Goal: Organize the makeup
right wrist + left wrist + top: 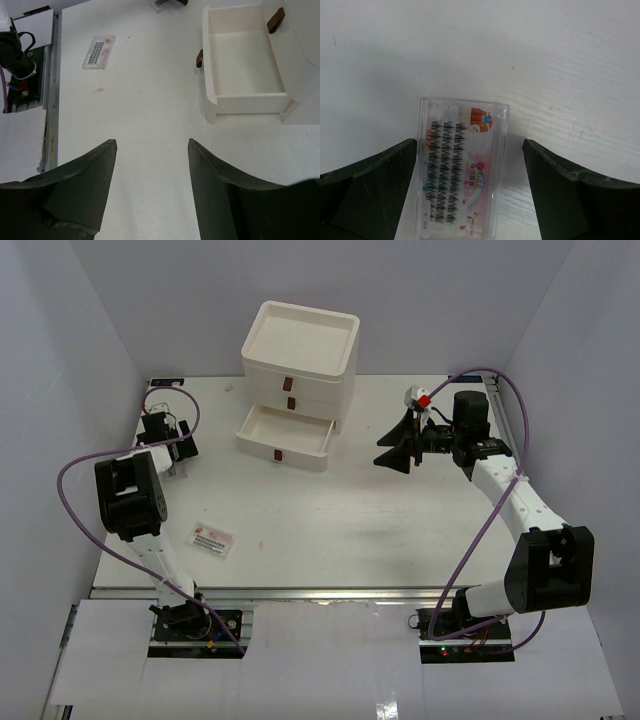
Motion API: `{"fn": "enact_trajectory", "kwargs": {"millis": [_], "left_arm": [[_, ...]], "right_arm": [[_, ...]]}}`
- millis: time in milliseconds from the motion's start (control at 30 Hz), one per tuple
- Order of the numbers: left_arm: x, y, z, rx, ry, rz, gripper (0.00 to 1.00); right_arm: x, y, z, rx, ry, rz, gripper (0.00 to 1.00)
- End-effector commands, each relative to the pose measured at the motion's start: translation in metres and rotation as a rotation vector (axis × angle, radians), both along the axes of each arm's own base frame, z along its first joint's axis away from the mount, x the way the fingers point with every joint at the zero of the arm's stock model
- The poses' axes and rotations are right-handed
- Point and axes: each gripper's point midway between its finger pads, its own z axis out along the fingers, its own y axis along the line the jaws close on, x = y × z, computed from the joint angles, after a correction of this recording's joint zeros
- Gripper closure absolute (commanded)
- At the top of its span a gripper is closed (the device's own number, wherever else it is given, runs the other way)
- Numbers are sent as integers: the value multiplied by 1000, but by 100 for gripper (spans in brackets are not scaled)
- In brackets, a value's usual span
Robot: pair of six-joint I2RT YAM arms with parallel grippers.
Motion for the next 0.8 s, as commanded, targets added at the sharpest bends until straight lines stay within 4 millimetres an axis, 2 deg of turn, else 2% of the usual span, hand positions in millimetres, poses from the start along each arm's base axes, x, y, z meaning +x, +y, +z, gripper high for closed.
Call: {"fn": "enact_trajectory", "kwargs": {"millis": [0, 100, 267, 467, 567, 633, 733, 767], "left_arm": [[-18, -15, -13, -141, 30, -128, 7], [-25, -17, -23, -277, 52, -146, 22], [-31, -15, -28, -348, 64, -129, 26], [-28, -22, -24, -401, 45, -114, 37], [-23, -29, -12, -443, 12, -92, 46], [-18, -38, 0, -466, -21, -99, 48], [-10, -59, 27, -500, -87, -144, 49], [-7, -71, 41, -542, -119, -167, 49]], "right_arm": [[-6, 0, 6, 17, -24, 26, 34], [-7, 0, 7, 18, -24, 28, 34], [-7, 0, 8, 19, -30, 27, 34], [-8, 0, 9, 19, -33, 27, 34], [-8, 0, 9, 19, -33, 27, 34], [-8, 0, 9, 19, -33, 27, 34], [-8, 0, 9, 19, -32, 27, 34], [-8, 0, 9, 19, -33, 27, 34]]}}
